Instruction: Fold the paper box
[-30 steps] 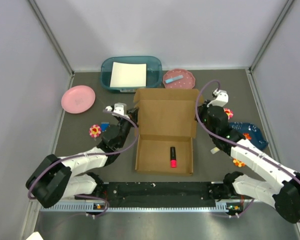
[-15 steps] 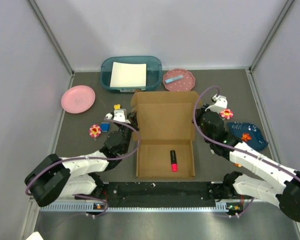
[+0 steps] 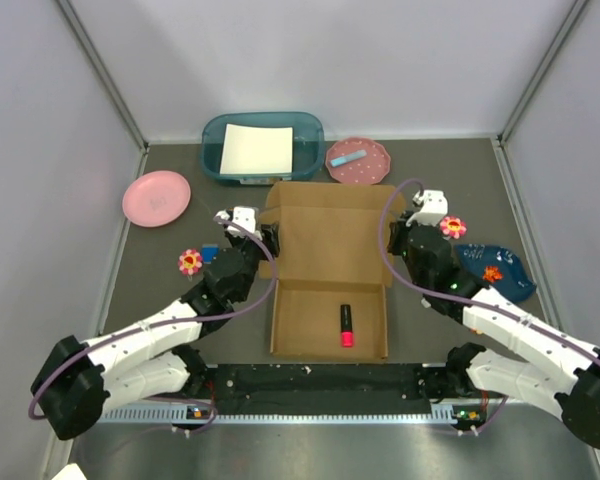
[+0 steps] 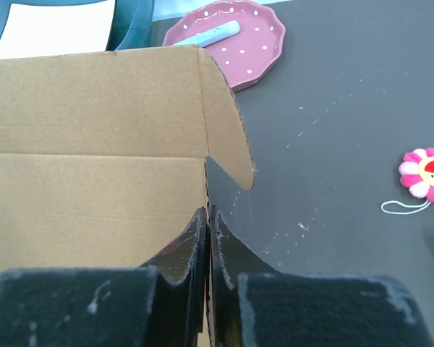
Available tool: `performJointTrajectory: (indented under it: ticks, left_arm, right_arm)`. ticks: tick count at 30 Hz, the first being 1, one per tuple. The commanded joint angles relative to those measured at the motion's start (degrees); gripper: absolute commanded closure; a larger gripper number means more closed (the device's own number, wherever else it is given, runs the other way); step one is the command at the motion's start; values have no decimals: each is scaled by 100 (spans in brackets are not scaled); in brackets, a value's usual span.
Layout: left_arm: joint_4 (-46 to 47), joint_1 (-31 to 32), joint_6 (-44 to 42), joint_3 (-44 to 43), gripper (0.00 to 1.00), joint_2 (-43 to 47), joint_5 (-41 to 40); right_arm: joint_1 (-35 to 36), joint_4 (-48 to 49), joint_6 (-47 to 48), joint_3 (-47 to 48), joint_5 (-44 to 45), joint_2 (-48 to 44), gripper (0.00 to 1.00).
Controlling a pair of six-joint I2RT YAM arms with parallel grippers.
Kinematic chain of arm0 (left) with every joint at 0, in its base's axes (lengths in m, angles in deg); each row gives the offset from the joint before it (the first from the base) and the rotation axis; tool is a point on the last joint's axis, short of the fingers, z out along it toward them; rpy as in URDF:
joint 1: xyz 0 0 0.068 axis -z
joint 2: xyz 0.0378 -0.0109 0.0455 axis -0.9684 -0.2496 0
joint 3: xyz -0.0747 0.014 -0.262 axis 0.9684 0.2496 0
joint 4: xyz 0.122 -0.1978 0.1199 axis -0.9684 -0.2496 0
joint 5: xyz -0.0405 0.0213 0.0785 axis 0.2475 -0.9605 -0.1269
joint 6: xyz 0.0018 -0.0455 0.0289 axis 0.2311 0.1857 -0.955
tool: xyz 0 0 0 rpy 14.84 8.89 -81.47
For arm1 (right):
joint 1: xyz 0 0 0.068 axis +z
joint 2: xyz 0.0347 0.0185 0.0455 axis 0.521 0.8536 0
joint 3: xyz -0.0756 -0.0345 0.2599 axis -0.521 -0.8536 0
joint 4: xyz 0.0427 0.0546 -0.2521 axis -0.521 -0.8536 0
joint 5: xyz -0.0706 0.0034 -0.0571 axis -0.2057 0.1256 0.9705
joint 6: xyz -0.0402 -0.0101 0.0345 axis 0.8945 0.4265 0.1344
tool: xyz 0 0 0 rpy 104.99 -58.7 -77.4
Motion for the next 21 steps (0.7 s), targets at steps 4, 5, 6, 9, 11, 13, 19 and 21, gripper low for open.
performJointTrajectory:
  ticks: [4, 5, 6, 9, 11, 13, 19, 21]
  left_arm:
    - [-2179, -308, 79, -847, 32, 502, 546]
    - [-2358, -474, 97, -926, 27, 589, 695]
    - [-2586, -589, 123, -1092, 26, 625, 1149]
    - [-3185, -1133, 272, -1357, 23, 705, 1967]
    - [-3666, -1624, 307, -1454, 23, 670, 3005]
    - [-3870, -1933, 290, -1621, 24, 556, 4125]
    - [-4644, -2304, -60, -2324, 27, -112, 5353]
    - [-4811, -2313, -140, -2534, 27, -323, 5442]
  right_arm:
    - [79, -48, 629, -279, -142, -319, 100]
    - [88, -30, 690, -296, -142, -354, 100]
    - [79, -4, 734, -323, -142, -441, 100]
    - [79, 119, 822, -428, -195, -565, 100]
    - [88, 189, 866, -507, -230, -644, 100]
    - [88, 225, 910, -543, -326, -688, 100]
    - [88, 295, 1025, -569, -467, -723, 100]
    - [88, 287, 1034, -569, -485, -724, 100]
